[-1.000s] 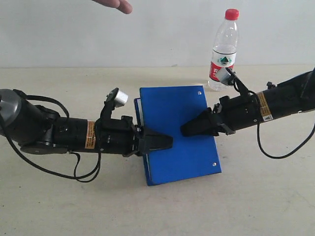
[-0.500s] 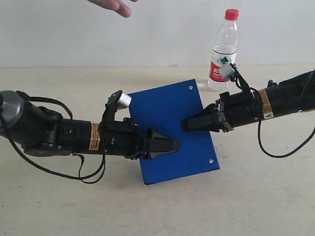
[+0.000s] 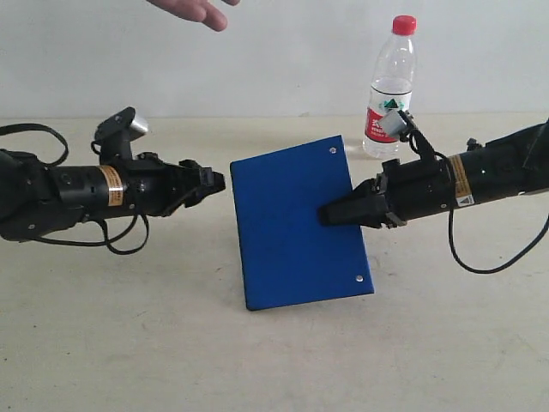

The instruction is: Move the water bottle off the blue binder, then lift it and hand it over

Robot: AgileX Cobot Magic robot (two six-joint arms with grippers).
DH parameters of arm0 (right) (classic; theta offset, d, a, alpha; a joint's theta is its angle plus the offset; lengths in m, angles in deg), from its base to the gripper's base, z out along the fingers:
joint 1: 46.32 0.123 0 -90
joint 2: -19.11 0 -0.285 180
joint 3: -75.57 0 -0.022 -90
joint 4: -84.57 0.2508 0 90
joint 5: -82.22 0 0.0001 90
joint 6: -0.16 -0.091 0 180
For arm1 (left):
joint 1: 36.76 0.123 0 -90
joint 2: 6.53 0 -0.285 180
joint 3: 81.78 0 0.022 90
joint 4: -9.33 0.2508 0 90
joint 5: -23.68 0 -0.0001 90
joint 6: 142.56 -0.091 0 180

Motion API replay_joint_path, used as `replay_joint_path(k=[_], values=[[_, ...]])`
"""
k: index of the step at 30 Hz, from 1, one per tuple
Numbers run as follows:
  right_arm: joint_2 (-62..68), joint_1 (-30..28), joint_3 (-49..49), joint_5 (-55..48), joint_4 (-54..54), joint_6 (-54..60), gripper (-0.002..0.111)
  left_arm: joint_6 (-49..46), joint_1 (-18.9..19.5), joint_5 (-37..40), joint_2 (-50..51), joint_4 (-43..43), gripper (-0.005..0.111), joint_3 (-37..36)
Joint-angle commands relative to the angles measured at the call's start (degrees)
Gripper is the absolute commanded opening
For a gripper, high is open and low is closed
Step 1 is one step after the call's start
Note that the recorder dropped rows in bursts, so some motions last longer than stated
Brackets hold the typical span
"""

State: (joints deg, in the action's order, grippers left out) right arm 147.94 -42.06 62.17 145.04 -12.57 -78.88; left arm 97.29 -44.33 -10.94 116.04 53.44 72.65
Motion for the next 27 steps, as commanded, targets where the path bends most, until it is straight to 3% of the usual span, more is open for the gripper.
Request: replay_joint_path(k=[1,4,9,15,18,22,27], values=[[-0.4,0.3,-0.2,-0.5,-2.7,3.3,0.0,-5.3,1.7,6.2,-1.3,-1.0,0.023,-0.2],[-0.4,0.3,-0.2,0.6,-2.1,5.2,0.0,-7.1,1.7,5.9,-1.3,-1.0,0.005,-0.9],[-0.5,0.3,-0.2,4.7,-1.8,7.3,0.0,-13.3,1.7,1.3,-3.3,-8.3,0.004,-3.3],[-4.9,0.3,-0.2,-1.6,-1.8,9.0,0.0,-38.5,1.7,-10.8,-10.3,-29.9,0.004,-12.7],[-9.8,0.3,-0.7,-5.2,-1.3,9.3,0.0,-52.2,1.7,-21.3,-15.2,-39.6,0.004,-19.8],[-19.0,0.3,-3.6,-8.1,1.0,11.6,0.0,-58.0,1.7,-35.3,-20.8,-46.0,0.004,-28.0],[-33.1,0.3,-11.8,-11.7,8.8,18.6,0.0,-63.4,1.7,-35.3,-28.9,-49.2,0.004,-33.6]])
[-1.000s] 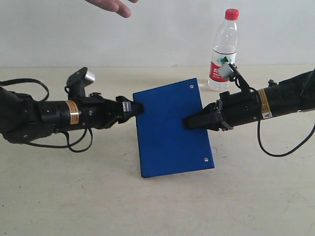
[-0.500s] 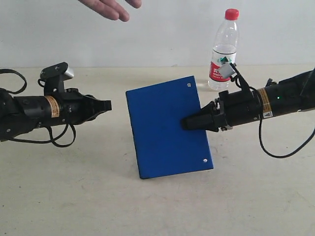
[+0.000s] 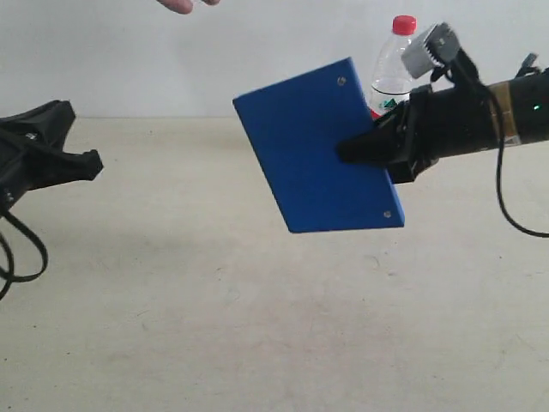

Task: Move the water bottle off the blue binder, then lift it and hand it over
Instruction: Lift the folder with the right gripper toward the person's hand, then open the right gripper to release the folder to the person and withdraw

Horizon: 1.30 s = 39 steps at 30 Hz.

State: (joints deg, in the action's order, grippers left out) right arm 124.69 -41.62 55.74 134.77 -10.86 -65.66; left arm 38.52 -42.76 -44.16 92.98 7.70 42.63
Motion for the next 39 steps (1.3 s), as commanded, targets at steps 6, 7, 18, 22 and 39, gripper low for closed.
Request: replay_joint_path(k=[6,7,18,22,39], values=[[-32.8,-0.1,-23.6,-9.4,21.5,16.3,0.0,-10.1,0.1,-2.1,-19.4,-3.2,0.004,-9.8],[-36.4,-0.1,-27.1,-11.7,22.8,16.1,0.0,-11.0,0.1,-2.1,-22.7,-3.1,0.004,-11.9],[-39.9,-0.1,-41.3,4.3,37.3,22.5,0.0,-12.8,0.1,-2.1,-39.4,-3.1,0.004,-21.6],[-39.9,-0.1,-41.1,5.2,36.8,22.5,0.0,-12.8,0.1,-2.1,-39.4,-3.1,0.004,-21.6],[-29.1,15.3,-25.8,-4.7,39.5,24.4,0.0,-12.8,0.1,0.7,-39.4,-3.7,0.004,-21.6]])
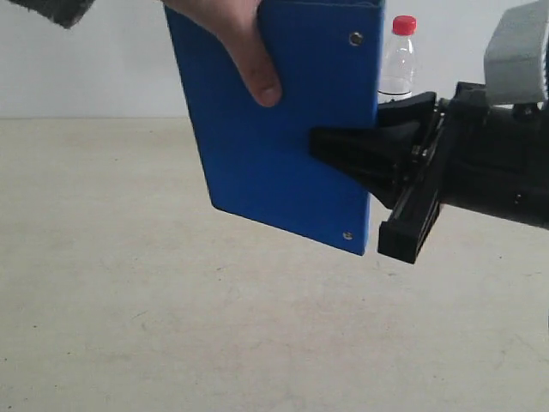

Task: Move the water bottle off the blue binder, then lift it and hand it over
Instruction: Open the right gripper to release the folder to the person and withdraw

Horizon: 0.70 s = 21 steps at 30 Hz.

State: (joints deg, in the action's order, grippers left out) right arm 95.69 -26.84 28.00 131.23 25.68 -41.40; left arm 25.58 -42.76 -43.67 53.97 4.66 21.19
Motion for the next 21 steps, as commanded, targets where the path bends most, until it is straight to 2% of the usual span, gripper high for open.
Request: replay_joint_path(k=[1,11,17,20,21], values=[[-0.1,0.5,1.9,-1.3,3.1,0.1,0.0,0.2,0.1,0.2,-0.4,-0.7,0.004,-0.2],[-0.1,0.5,1.9,-10.1,1.8,-0.9,0.0,0.2,0.1,0.2,-0.4,-0.7,0.004,-0.2],[-0.1,0.5,1.9,-11.5,-3.8,-0.9,0.0,0.2,0.1,0.2,-0.4,-0.7,0.004,-0.2],[-0.1,0.5,1.9,-11.5,-8.0,-2.2,0.012,0.2,0.1,0.3,-0.4,-0.7,0.004,-0.2],[-0.1,0.5,1.9,-11.5,-9.0,-3.6,0.022,0.2,0.1,0.3,-0.4,-0.7,0.004,-0.2]])
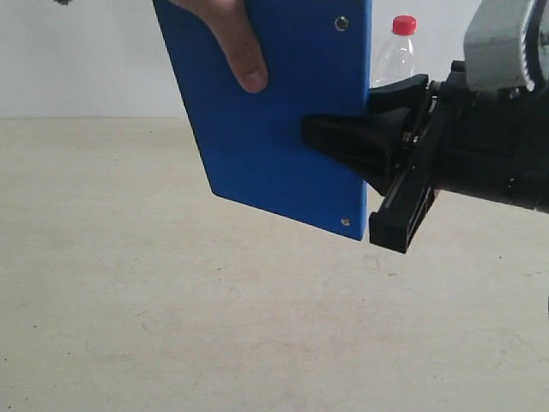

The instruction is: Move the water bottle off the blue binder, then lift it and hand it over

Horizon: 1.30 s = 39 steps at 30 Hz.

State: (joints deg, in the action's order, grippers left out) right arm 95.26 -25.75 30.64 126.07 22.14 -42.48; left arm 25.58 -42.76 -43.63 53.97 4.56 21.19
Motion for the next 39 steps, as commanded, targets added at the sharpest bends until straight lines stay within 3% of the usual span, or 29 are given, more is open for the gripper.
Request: replay_joint_path(k=[1,4,9,11,13,15,19,23,28,31,36,39], values=[[0.3,-0.6,-0.7,-6.4,-5.6,-3.0,0.029,0.2,0.1,0.3,-0.4,-0.6,0.004,-0.2],[0.3,-0.6,-0.7,-6.4,-5.6,-3.3,0.051,0.2,0.1,0.5,-0.4,-0.6,0.004,-0.2],[0.2,-0.6,-0.7,-6.4,0.0,3.3,0.052,0.2,0.1,0.5,-0.4,-0.6,0.004,-0.2],[-0.4,-0.6,-0.7,-6.3,6.4,8.8,0.044,0.0,0.1,0.5,-0.4,-0.7,0.004,-0.2],[-1.9,-0.6,-0.7,-6.3,16.4,15.7,0.026,-0.6,0.1,0.5,-0.4,-0.8,0.004,-0.2],[-5.0,-0.6,-0.7,-5.4,30.9,22.0,0.0,-0.6,0.1,0.5,-0.4,-0.8,0.004,-0.2],[-15.8,-0.7,-0.7,-6.0,54.2,29.8,0.0,-0.9,0.1,0.4,-0.4,-3.0,0.004,-0.2],[-31.4,-0.7,-0.7,-25.0,50.3,35.9,0.0,-1.0,0.1,0.4,-0.4,-5.7,0.004,-0.2],[-52.8,2.4,-0.9,-60.7,49.6,25.4,0.0,-1.0,0.1,0.4,-0.4,-5.8,0.004,-0.2],[-63.8,4.6,-0.9,-77.1,53.9,32.0,0.0,-0.1,0.1,0.1,-0.4,-5.5,0.004,-0.2],[-68.4,8.2,-0.7,-87.5,63.1,37.3,0.0,1.6,0.1,0.0,-0.4,-2.8,0.004,-0.2],[-66.3,8.7,-5.0,-78.7,69.8,43.7,0.0,1.9,0.1,0.3,-0.3,-1.6,0.004,-0.2]])
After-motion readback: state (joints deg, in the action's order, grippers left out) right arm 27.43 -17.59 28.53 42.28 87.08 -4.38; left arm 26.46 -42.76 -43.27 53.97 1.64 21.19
